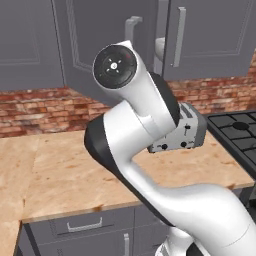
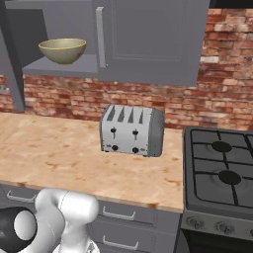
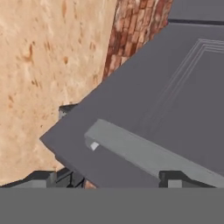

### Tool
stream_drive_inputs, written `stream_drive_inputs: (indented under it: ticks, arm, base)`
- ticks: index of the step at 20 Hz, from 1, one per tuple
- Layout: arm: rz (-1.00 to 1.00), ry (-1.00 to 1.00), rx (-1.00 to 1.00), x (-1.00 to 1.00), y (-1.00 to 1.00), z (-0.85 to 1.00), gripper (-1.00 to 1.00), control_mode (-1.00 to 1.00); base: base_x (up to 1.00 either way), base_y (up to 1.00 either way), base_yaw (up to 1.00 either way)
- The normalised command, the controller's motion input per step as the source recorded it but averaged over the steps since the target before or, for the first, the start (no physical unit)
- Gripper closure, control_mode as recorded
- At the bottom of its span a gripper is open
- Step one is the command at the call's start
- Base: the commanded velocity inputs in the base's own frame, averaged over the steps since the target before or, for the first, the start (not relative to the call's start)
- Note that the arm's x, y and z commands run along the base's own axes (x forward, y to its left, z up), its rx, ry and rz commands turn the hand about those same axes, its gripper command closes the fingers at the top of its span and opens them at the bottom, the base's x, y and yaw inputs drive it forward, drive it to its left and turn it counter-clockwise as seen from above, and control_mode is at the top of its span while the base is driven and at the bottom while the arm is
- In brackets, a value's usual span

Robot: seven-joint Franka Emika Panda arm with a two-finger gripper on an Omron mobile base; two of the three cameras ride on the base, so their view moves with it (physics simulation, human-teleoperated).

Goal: Open the cabinet. Pick the bowls from the counter and place them in the cabinet. Then close the cabinet.

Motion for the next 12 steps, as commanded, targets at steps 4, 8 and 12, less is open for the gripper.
stream_drive_inputs:
  ticks: [4, 8, 12]
  arm:
    - [-0.02, 0.00, -0.05, 0.72, -0.04, -0.28, -1.00, -1.00]
    - [-0.03, 0.00, -0.05, 0.78, 0.00, -0.25, -1.00, -1.00]
    - [-0.04, 0.00, -0.05, 0.83, 0.00, -0.22, -1.00, -1.00]
  base:
    - [0.00, 0.00, 0.00]
    - [0.00, 0.00, 0.00]
    - [0.00, 0.00, 0.00]
